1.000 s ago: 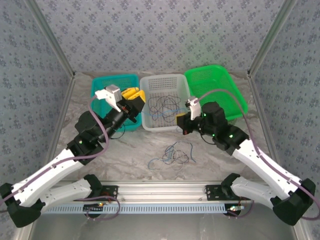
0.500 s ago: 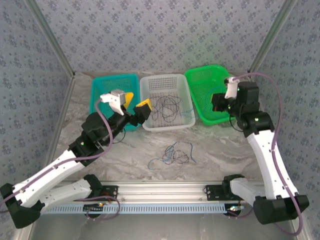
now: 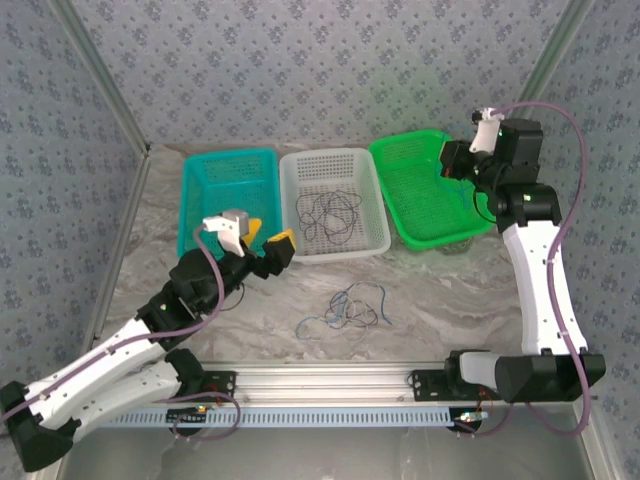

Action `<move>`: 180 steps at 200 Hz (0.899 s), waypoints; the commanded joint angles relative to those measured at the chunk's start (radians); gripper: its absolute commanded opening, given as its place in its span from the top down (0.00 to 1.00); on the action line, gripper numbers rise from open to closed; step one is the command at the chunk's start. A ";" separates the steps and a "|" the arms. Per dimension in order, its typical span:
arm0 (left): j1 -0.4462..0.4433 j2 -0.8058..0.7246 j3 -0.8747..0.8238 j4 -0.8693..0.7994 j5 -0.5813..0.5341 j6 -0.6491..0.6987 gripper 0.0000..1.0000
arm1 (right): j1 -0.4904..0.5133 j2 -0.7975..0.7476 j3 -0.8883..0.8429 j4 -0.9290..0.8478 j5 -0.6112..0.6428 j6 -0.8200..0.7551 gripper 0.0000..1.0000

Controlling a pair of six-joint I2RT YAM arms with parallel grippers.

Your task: Untangle the cables

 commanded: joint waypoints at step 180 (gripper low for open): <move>-0.075 0.003 -0.203 -0.069 0.022 -0.223 0.09 | -0.077 0.390 -0.016 0.015 -0.030 -0.039 0.95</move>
